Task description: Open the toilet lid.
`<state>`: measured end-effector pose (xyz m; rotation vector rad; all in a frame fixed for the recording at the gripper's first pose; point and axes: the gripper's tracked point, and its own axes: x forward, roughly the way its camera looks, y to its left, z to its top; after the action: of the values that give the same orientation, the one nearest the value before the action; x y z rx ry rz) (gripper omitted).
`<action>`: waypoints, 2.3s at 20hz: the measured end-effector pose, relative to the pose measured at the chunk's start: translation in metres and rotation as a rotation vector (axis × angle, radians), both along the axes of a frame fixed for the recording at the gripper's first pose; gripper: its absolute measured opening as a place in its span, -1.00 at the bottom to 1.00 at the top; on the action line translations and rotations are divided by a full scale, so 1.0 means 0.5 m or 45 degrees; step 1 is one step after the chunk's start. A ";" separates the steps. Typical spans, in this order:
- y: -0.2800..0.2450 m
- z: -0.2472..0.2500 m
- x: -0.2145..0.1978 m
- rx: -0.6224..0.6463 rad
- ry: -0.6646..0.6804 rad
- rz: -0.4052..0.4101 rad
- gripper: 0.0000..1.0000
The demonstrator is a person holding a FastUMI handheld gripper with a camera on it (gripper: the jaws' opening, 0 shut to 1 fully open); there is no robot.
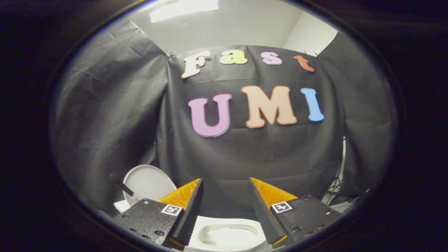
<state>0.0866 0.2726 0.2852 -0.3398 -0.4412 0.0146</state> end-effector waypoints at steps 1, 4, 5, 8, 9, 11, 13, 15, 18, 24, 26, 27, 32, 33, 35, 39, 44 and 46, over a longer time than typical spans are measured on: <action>-0.029 0.003 -0.014 0.010 -0.014 -0.024 0.55; -0.095 0.003 -0.046 0.038 -0.035 -0.077 0.55; -0.116 0.001 -0.057 0.049 -0.042 -0.093 0.56; -0.156 -0.009 -0.091 0.082 -0.057 -0.105 0.56; -0.166 -0.008 -0.092 0.088 -0.064 -0.119 0.55; -0.192 -0.018 -0.101 0.093 -0.067 -0.154 0.55; -0.214 -0.038 -0.121 0.080 -0.060 -0.171 0.55; -0.251 -0.050 -0.140 0.085 -0.067 -0.209 0.55; -0.284 -0.031 -0.158 0.115 -0.107 -0.226 0.55; -0.325 0.011 -0.175 0.104 -0.153 -0.256 0.55; -0.340 0.012 -0.174 0.124 -0.156 -0.249 0.55; -0.352 0.010 -0.174 0.132 -0.158 -0.259 0.55; -0.401 -0.008 -0.190 0.183 -0.149 -0.310 0.56; -0.411 -0.006 -0.196 0.194 -0.150 -0.321 0.55; -0.420 -0.005 -0.208 0.199 -0.154 -0.332 0.55; -0.446 0.005 -0.229 0.211 -0.161 -0.365 0.56; -0.484 0.012 -0.237 0.239 -0.161 -0.375 0.55; -0.504 0.016 -0.232 0.243 -0.156 -0.375 0.55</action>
<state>-0.0296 0.0208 0.2934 -0.2159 -0.5065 -0.3347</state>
